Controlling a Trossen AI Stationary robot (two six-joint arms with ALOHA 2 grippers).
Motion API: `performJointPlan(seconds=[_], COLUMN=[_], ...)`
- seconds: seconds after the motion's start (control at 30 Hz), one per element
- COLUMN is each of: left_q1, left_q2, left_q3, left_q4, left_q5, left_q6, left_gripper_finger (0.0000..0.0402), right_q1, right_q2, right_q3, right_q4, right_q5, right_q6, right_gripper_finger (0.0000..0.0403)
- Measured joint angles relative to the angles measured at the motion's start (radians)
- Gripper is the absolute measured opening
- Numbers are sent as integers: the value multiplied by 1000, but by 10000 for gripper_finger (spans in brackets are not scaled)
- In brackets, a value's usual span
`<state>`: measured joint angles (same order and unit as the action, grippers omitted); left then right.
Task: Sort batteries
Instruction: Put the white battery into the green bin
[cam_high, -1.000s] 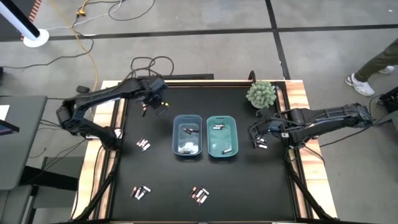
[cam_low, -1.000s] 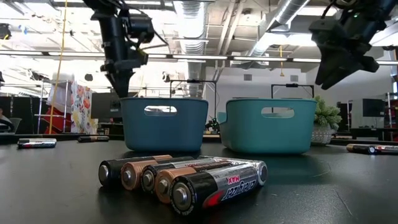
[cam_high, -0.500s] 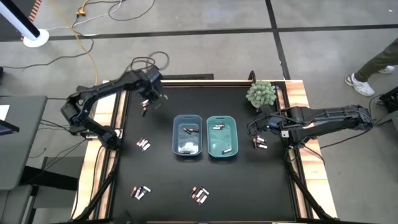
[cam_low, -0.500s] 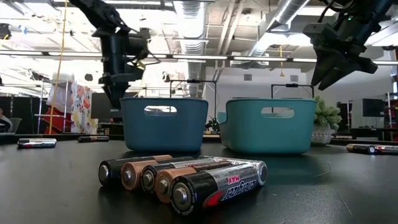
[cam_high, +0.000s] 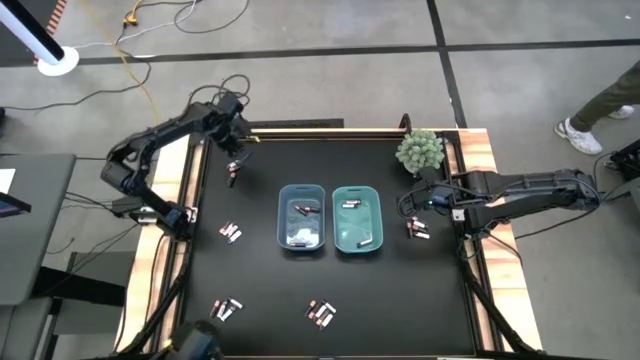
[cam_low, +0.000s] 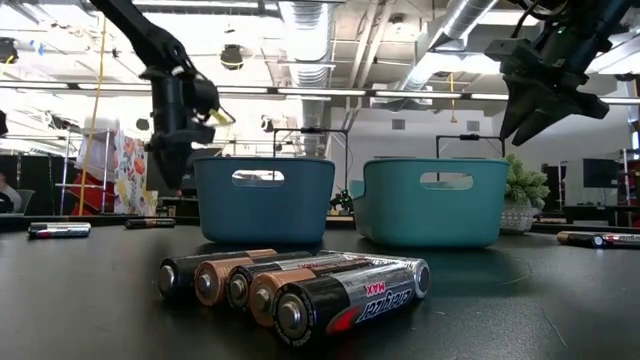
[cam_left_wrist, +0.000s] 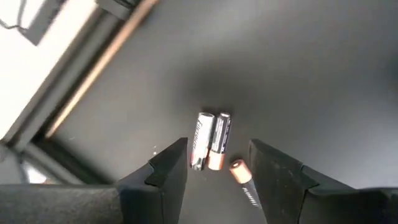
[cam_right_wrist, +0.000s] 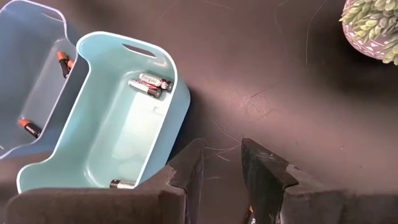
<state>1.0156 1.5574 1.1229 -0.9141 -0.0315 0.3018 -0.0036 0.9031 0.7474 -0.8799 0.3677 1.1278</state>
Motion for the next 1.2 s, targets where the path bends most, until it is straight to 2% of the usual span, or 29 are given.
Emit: performJointPlan(seconds=[0.23,0.33,0.43,0.73,1.2], left_q1=[3,5,14,52,85], left_q2=[124,144,147,146,146], left_q3=[0,0,0,-25,-98], left_q4=[0,20,37,46,112], left_q5=[-8,-55,-85,-77,-52], left_q6=[62,80,105,164,144], left_gripper_finger=[164,164,164,164,164], right_q1=[0,0,0,0,-6], right_q2=[0,0,0,0,0], right_q3=[0,0,0,0,0], right_q4=[1,1,1,-3,-6], right_q5=[1,1,1,1,1], right_q6=[17,19,25,26,24], right_gripper_finger=[127,127,127,127,127])
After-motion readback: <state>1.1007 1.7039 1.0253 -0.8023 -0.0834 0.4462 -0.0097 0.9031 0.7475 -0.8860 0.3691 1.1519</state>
